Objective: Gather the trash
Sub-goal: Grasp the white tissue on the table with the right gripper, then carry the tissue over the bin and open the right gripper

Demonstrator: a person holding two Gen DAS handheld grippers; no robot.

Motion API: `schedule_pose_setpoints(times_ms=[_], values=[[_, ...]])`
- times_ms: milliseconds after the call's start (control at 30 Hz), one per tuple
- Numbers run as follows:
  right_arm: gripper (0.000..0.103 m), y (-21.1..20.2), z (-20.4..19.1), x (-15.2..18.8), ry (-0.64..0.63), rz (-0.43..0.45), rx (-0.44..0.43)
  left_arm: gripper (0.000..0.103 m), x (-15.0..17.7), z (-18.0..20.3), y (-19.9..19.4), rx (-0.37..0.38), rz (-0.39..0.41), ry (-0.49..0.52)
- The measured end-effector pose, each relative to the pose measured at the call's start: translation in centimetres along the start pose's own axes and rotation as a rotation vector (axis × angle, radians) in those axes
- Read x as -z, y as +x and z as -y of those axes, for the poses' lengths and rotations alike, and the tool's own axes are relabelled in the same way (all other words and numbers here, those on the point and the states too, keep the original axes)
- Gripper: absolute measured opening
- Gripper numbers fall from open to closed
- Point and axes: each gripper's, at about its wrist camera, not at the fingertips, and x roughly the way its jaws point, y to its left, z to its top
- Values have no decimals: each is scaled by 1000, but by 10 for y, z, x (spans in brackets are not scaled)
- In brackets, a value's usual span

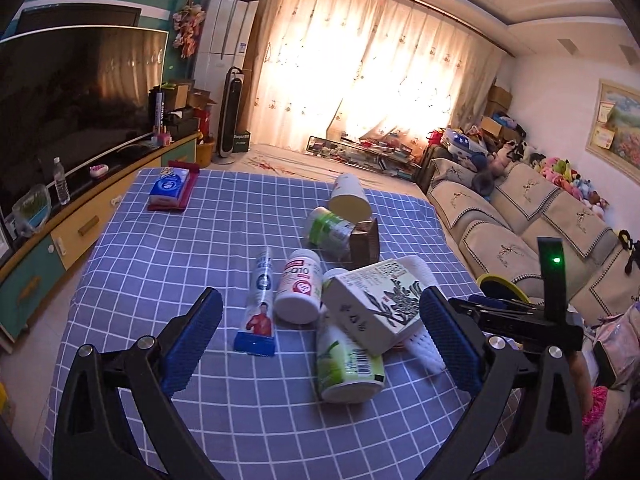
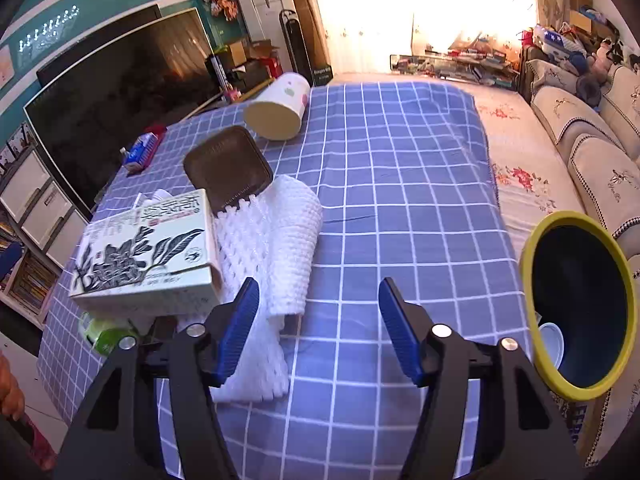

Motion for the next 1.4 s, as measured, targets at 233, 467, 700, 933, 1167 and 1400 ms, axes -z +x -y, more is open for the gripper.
schedule_pose_setpoints(times_ms=[233, 467, 700, 933, 1167, 1400], values=[[5, 21, -2, -12, 23, -31, -37, 97, 5, -6, 5, 5, -11, -25], [5, -10, -12, -41, -19, 88, -18, 97, 8, -7, 12, 15, -26, -28], [5, -44, -22, -65, -52, 184, -25, 97, 10, -5, 12, 17, -20, -25], [5, -67, -28, -75, -67, 230, -54, 97, 11, -5, 13, 16, -26, -29], [5, -97, -33, -85, -86, 311, -51, 97, 11, -1, 18, 24, -35, -22], [5, -126, -20, -86, -73, 366, -26, 97, 12, 4, 20, 27, -36, -11]])
